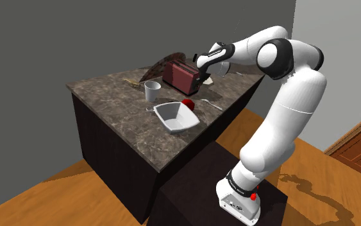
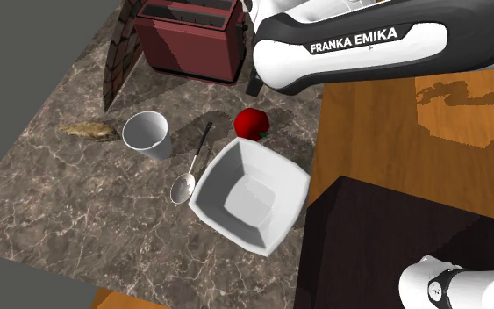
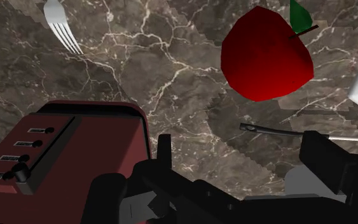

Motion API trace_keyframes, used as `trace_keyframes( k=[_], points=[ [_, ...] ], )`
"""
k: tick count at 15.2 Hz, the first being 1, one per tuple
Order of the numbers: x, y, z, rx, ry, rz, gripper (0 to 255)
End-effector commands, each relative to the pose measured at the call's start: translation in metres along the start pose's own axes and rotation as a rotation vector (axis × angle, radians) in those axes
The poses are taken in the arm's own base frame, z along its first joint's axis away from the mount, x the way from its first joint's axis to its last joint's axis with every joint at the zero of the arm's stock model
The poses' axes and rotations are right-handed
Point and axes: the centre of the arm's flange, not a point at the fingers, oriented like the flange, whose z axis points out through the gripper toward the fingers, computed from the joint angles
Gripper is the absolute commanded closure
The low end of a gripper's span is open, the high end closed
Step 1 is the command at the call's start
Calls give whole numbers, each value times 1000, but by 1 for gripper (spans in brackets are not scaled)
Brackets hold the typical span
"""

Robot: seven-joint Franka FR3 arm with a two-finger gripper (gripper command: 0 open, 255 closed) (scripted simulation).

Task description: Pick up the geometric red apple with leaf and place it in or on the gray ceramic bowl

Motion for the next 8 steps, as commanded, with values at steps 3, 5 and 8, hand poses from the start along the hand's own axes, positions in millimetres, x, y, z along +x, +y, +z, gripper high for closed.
trace_keyframes(
  k=[3, 5, 8],
  points=[
    [0, 0, 2, 0, 1, 0, 0],
    [0, 0, 2, 0, 1, 0, 0],
    [0, 0, 2, 0, 1, 0, 255]
  ],
)
